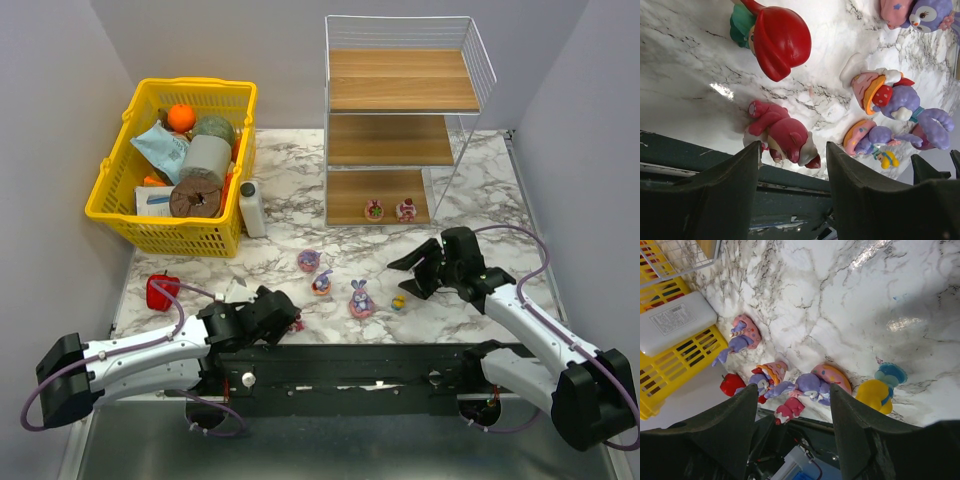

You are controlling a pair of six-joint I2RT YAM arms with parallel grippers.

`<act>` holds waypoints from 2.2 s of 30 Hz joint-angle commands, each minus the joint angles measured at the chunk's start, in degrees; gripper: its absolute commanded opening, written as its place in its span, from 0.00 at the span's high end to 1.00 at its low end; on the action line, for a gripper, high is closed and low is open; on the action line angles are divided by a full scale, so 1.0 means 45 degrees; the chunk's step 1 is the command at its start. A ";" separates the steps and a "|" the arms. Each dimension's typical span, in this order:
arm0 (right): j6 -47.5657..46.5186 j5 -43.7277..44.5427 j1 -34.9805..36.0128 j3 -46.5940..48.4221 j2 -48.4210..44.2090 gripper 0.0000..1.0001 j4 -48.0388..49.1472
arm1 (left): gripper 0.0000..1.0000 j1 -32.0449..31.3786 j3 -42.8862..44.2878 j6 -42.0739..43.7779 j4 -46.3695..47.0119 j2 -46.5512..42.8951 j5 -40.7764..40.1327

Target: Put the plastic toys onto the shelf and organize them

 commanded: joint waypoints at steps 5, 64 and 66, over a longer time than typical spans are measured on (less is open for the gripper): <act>-0.0292 -0.0186 -0.0092 -0.0172 -0.0038 0.33 -0.0270 | 0.42 -0.0034 -0.0354 -0.1851 0.0682 0.0317 -0.0434; -0.1834 -0.1397 -0.2532 0.0218 -0.2770 0.34 -0.2397 | 0.86 0.4185 1.0054 0.2994 0.2321 0.8301 0.1205; -0.2030 -0.1319 -0.2786 0.0316 -0.3044 0.34 -0.2925 | 0.87 0.4224 1.0231 0.2799 0.2576 0.8694 0.1129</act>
